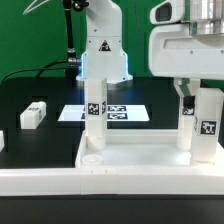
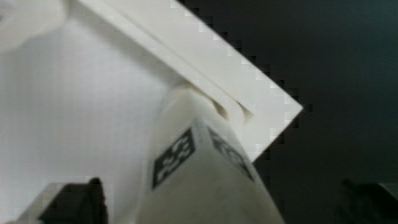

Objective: Assemble desk

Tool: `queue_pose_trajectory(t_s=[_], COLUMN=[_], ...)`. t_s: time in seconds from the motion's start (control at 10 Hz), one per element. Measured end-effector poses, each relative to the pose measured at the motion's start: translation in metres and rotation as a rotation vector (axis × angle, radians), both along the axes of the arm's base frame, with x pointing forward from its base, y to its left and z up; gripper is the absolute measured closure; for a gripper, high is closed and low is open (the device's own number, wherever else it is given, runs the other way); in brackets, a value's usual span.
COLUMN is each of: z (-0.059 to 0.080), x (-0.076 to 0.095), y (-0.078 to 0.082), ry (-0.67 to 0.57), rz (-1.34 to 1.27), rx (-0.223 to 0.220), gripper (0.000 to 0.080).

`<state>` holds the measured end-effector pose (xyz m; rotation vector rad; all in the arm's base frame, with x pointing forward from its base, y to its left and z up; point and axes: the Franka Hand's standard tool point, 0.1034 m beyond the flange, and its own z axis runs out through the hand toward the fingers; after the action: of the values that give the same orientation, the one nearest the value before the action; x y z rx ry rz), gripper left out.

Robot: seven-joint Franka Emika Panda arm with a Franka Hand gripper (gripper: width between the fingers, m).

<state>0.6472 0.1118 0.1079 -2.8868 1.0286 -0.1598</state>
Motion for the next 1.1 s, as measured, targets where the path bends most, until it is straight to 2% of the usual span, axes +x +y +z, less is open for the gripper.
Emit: queue_pose_trajectory(t_s=[0.2,0.3,0.4,0.5,0.6,0.7,0.8,1.1], z=[0.0007,0.0004,0.0002,0.0002,0.0002,-0.0001,-0.0004,-0.0005], x=[0.0023,0.0022,0.0022,0.0022,0.0022,0.0022,0.0019,-0.0014], y=[-0.0062,-0.0060,-0.0061,-0.0066,-0.0075,-0.0100,-0.0107,-0.0115], ry=[-0.015,-0.013,-0.012,-0.012,-0.010,-0.006,-0.004,0.044], rz=[0.248,0.216,0.196,0.197,0.146,0.048,-0.011,-0.449], rx=[-0.032,-0.028,-0.026,-0.026,-0.020,-0.011,-0.004,0.043], gripper=[0.0151,0.0151,0.0263,0.0414,0.0414,0.0505,0.0505,0.0505])
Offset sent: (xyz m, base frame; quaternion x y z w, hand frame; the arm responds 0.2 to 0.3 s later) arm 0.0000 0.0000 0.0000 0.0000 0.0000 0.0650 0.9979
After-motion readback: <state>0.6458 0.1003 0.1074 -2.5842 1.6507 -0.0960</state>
